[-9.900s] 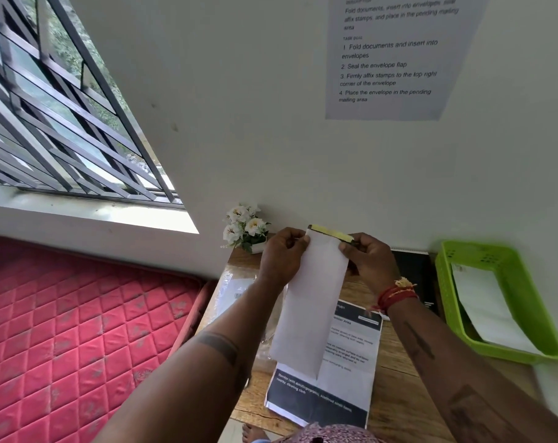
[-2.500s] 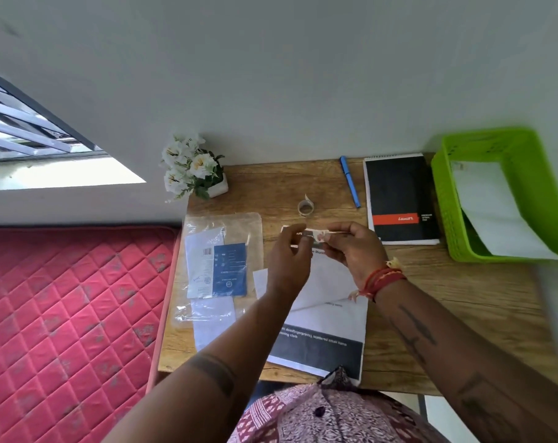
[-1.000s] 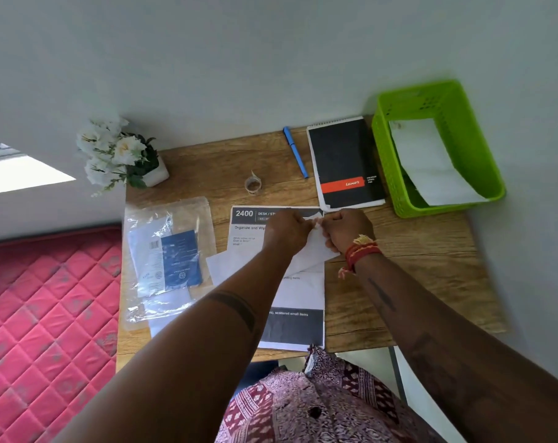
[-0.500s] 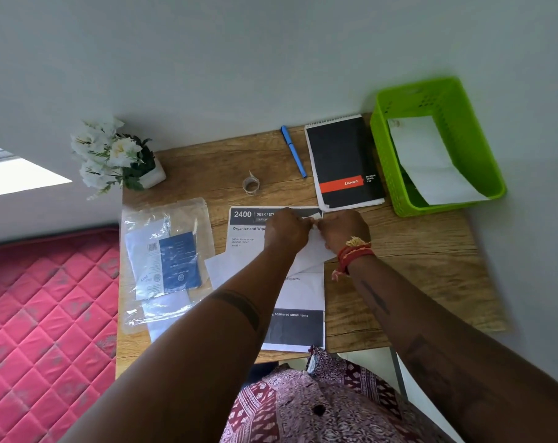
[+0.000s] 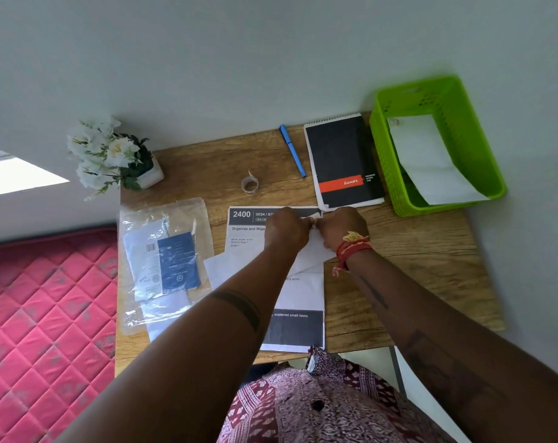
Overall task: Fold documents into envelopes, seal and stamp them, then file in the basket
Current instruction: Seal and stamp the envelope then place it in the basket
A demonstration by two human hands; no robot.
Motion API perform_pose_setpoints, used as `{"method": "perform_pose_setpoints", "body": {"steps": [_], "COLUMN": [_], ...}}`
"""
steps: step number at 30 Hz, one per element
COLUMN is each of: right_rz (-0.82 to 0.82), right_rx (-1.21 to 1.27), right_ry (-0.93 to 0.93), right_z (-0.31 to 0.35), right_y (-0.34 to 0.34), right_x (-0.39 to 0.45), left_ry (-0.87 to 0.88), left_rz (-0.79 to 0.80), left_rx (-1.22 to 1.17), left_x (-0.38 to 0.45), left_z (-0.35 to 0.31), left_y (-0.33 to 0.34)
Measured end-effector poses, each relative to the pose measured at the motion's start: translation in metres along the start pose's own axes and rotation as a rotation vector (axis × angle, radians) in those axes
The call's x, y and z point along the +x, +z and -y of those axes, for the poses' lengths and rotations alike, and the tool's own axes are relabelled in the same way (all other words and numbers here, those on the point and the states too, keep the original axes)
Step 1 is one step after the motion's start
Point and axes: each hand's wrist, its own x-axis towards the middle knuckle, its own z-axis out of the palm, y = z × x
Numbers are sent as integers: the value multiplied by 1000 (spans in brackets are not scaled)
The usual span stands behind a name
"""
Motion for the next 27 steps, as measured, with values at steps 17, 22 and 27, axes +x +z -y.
{"method": "perform_pose_setpoints", "body": {"steps": [17, 22, 27], "right_rz": [-54, -17, 63], "right_rx": [-306, -359, -371], "right_ry": [-9, -30, -30], "right_z": [-7, -5, -2], "right_y": [-2, -3, -8], "right_x": [24, 26, 30], "left_ry": [-52, -58, -66], "left_rz": [-2, 2, -23], "left_rx": [-17, -6, -13], "left_x": [3, 4, 2], "left_z": [-3, -4, -5], "left_y": [-1, -1, 2]}}
